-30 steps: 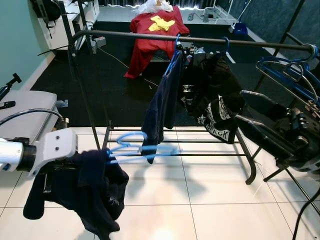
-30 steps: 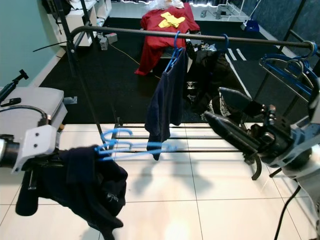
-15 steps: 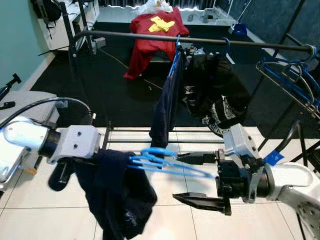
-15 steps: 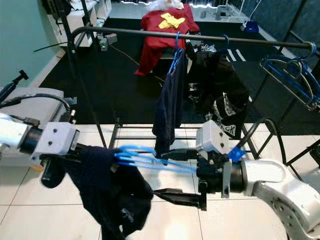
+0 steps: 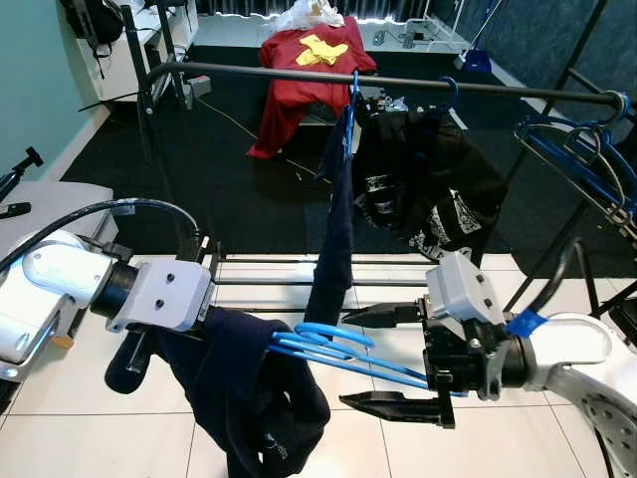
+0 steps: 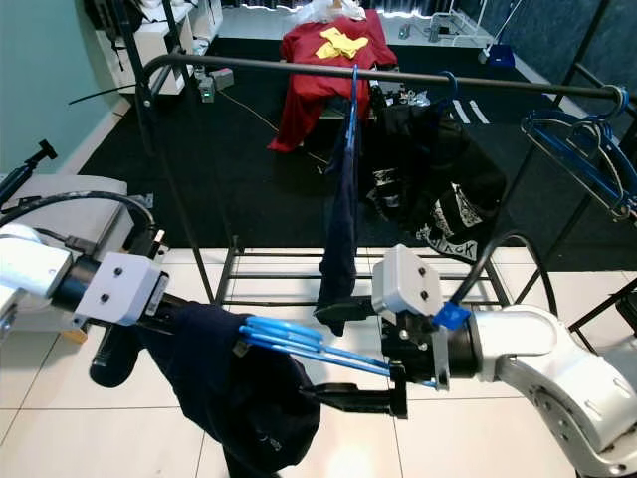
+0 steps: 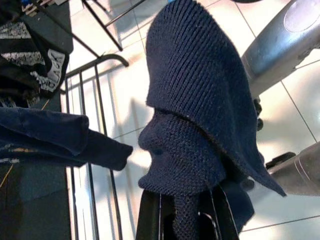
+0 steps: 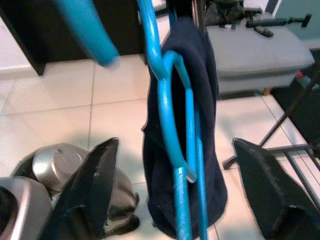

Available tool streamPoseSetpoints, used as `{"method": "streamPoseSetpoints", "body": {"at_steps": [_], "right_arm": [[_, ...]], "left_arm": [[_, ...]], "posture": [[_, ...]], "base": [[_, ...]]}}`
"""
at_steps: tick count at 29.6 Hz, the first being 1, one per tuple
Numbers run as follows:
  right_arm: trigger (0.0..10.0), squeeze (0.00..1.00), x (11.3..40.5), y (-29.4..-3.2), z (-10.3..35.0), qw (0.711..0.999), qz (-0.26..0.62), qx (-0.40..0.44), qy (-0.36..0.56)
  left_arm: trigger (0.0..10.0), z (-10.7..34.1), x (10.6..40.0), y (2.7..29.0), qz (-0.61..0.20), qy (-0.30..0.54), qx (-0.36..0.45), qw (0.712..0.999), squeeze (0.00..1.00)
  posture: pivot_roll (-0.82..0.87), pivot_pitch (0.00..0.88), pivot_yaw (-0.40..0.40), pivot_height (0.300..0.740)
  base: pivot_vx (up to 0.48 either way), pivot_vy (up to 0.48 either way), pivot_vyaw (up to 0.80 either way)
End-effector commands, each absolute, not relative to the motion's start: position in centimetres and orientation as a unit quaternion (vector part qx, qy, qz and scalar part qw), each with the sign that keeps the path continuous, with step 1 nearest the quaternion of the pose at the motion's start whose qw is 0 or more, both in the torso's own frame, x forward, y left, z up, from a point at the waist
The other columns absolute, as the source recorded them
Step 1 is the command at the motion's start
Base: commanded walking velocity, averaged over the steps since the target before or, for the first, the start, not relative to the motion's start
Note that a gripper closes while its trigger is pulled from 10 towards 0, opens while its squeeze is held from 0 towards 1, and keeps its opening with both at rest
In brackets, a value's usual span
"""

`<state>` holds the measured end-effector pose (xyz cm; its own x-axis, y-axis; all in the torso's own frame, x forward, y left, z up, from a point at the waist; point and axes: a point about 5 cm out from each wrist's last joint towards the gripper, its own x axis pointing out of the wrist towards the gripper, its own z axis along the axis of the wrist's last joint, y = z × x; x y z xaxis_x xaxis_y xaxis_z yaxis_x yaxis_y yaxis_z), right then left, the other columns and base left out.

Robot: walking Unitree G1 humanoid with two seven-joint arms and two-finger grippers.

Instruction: Hang hanger

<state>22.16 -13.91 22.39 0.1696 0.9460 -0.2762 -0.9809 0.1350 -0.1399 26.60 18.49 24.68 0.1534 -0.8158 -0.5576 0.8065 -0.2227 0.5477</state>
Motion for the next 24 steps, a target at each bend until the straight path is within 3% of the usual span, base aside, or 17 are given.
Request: {"method": "streamPoseSetpoints", "body": {"at_steps": [1,23,24], "right_arm": [[0.0,0.00,22.7,-13.5,21.7,0.755,0.632,-0.162,0.065],[0.0,0.00,24.4,-12.4,21.1,0.783,0.596,-0.175,0.042],[0.0,0.00,24.5,-12.4,21.1,0.786,0.592,-0.175,0.039]], "left_arm": [[10.0,25.4,26.3,17.6,-0.663,-0.031,0.431,0.612,0.00],[10.0,26.7,25.3,16.0,-0.691,-0.079,0.391,0.603,0.00],[10.0,27.0,25.5,16.0,-0.695,-0.075,0.372,0.611,0.43]], "posture": [[0.05,0.054,-0.029,0.740],[0.05,0.059,-0.026,0.740],[0.06,0.058,-0.025,0.740]], "base": [[0.000,0.000,0.00],[0.000,0.000,0.00],[0.000,0.000,0.00]]}}
